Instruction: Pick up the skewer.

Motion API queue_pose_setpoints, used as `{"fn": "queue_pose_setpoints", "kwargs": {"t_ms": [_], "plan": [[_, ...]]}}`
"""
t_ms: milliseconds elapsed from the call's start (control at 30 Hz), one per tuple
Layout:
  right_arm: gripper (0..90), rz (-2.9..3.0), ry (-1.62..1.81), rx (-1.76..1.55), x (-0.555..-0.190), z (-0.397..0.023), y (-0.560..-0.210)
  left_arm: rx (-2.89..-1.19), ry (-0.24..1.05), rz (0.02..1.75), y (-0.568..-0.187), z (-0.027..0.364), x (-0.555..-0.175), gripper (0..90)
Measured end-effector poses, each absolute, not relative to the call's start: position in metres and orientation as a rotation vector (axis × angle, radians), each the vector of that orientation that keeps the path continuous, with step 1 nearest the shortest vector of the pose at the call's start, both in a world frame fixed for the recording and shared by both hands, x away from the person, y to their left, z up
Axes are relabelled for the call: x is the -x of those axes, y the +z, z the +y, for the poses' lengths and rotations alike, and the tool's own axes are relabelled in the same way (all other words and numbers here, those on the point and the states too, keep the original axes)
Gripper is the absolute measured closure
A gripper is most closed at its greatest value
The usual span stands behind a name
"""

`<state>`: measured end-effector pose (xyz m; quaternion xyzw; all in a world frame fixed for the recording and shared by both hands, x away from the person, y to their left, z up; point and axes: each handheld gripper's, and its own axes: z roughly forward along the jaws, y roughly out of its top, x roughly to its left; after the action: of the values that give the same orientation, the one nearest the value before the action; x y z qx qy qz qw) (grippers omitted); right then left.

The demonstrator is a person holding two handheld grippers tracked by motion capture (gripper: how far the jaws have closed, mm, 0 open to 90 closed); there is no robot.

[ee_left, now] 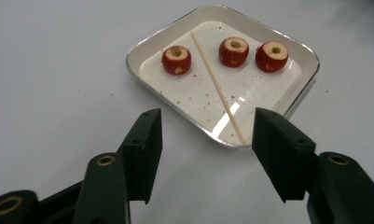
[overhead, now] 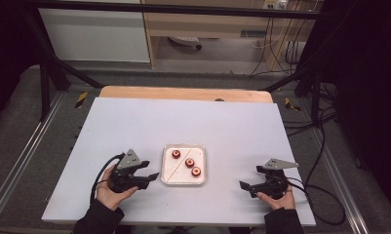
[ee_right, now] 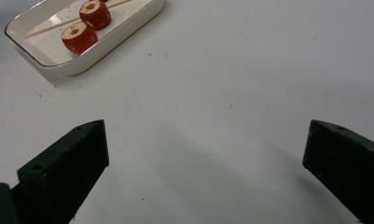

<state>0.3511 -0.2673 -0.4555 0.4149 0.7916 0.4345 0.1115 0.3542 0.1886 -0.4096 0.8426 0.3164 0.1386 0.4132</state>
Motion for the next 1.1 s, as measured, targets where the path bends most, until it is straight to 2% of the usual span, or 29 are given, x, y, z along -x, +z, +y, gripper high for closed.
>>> {"fn": "queue_pose_setpoints", "kwargs": {"t_ms": [400, 567, 700, 1100], "plan": [[0.9, 2.330, 1.274, -1.209, -0.352, -0.267, -0.456, -2.167, 0.317, 0.859, -0.419, 0.152, -0.364, 70.7], [0.9, 2.329, 1.278, -1.209, -0.352, -0.267, -0.456, -2.187, 0.347, 0.929, -0.426, 0.138, -0.369, 67.0], [0.9, 2.333, 1.277, -1.215, -0.352, -0.266, -0.456, -2.188, 0.360, 0.965, -0.432, 0.128, -0.372, 67.3], [1.0, 2.332, 1.283, -1.211, -0.351, -0.267, -0.456, -2.200, 0.398, 1.003, -0.439, 0.114, -0.374, 77.8]]}}
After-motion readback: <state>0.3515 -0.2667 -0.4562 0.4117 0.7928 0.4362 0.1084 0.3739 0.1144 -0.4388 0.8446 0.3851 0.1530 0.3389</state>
